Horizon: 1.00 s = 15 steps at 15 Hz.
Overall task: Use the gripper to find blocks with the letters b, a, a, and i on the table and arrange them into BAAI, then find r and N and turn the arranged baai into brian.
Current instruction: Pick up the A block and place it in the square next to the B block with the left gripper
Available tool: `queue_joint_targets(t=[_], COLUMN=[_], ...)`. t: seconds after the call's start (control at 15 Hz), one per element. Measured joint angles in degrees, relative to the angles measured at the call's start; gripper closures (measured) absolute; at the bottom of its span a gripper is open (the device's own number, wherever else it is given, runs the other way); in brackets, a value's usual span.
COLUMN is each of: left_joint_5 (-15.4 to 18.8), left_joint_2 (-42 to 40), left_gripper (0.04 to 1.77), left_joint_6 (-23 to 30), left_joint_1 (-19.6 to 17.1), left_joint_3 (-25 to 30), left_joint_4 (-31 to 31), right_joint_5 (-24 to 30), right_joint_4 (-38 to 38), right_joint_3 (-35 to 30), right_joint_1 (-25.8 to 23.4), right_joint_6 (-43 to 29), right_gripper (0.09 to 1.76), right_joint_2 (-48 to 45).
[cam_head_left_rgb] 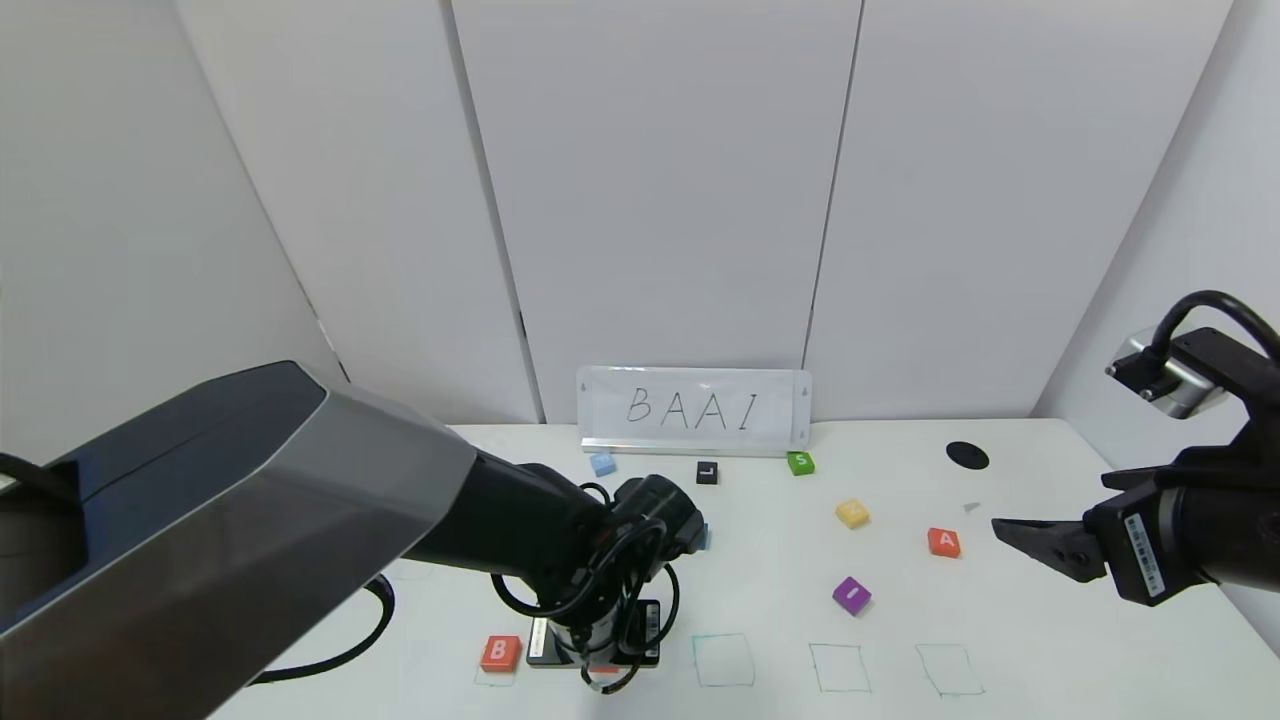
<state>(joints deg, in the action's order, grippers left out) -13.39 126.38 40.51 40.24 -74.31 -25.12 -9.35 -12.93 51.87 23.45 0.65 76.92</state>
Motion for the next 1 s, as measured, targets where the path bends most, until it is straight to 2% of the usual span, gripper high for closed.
queue_joint_targets(t=[0.2, 1.0], left_joint_5=[-0.46, -0.40], left_joint_2=[0.85, 1.43], left_gripper=[1.33, 1.33], left_joint_6=[0.09, 0.98], left_joint_1=[-0.04, -0.33], left_joint_3=[0.61, 1.28], left_joint_4=[3.83, 3.75], right_joint_5=[0.02, 0.02], right_joint_4=[0.00, 0.00], right_joint_3=[-0.09, -0.11], right_joint_1=[0.16, 0.44], right_joint_6=[0.00, -0.02], right_gripper=[0.14, 0.14], right_joint_2=[0.00, -0.09])
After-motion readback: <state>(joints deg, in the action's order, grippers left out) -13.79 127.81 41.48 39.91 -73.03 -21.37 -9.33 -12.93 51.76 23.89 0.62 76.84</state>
